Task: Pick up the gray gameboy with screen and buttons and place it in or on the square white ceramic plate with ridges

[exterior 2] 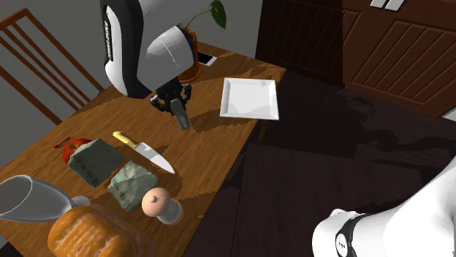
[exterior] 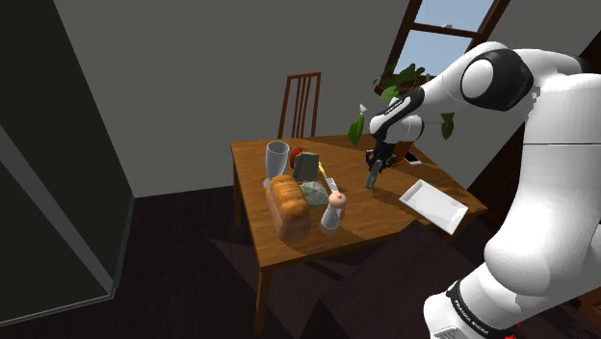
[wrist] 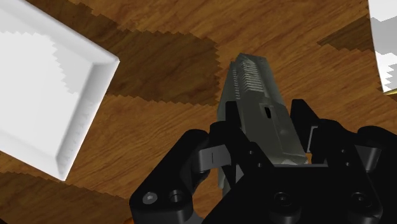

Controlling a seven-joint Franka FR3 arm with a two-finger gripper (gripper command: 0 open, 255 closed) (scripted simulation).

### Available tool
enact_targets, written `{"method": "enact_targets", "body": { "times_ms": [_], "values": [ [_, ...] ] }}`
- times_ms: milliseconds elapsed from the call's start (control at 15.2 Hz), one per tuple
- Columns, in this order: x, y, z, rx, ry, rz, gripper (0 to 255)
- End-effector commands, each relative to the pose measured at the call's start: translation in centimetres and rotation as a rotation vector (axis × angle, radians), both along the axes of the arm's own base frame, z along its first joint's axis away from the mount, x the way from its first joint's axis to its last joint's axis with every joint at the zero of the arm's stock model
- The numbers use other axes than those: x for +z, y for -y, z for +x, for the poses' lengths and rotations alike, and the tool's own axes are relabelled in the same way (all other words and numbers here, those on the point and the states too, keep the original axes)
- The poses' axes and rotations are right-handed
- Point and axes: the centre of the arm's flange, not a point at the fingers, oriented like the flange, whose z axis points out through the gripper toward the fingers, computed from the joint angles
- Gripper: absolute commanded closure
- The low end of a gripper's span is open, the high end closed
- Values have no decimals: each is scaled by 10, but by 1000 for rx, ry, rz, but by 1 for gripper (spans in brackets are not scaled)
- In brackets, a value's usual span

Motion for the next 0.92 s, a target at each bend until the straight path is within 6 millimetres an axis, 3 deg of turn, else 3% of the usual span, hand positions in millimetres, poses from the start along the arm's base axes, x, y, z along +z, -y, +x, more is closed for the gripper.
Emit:
{"method": "enact_targets", "body": {
  "times_ms": [0,594,858],
  "values": [
    [11,1,0,0,0,0,255],
    [54,1,0,0,0,0,255],
    [61,33,-42,0,0,0,255]
  ]
}}
